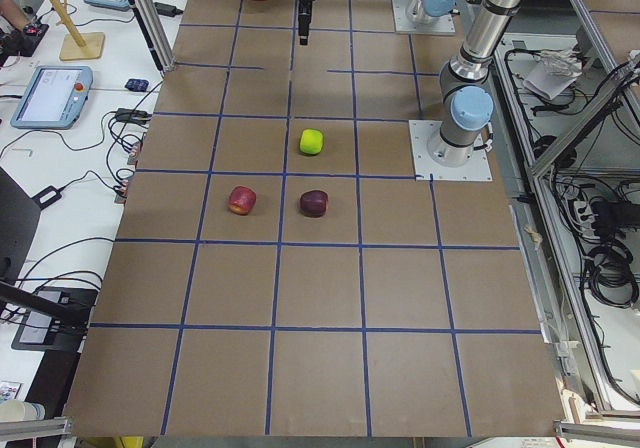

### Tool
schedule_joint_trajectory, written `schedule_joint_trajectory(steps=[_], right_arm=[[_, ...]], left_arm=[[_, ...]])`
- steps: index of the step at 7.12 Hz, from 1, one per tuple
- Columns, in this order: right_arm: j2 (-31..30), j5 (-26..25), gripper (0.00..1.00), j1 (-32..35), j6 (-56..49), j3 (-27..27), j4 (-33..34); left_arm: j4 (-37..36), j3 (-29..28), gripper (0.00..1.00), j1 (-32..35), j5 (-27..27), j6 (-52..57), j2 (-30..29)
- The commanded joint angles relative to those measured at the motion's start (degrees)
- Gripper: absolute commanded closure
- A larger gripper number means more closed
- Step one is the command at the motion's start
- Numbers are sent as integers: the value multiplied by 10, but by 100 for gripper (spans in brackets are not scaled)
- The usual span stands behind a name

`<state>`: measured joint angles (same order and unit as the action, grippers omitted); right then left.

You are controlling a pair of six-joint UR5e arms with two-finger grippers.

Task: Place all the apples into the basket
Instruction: 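Lower the left gripper toward the green apple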

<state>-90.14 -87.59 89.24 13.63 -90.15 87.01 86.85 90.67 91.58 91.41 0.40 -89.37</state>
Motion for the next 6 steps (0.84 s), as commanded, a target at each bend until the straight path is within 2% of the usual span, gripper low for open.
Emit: schedule_joint_trajectory(steps=[1, 4, 5, 6], right_arm=[[0, 0, 0, 0, 0, 1, 1], [0, 0, 0, 0, 1, 0, 1], [0, 0, 0, 0, 1, 0, 1], [0, 0, 0, 0, 1, 0, 1]], left_arm=[[-19, 9, 0, -13, 4, 59, -7], [-40, 46, 0, -108, 0, 164, -44], [-54, 83, 0, -135, 1, 181, -61], [-140, 126, 0, -168, 0, 188, -80]])
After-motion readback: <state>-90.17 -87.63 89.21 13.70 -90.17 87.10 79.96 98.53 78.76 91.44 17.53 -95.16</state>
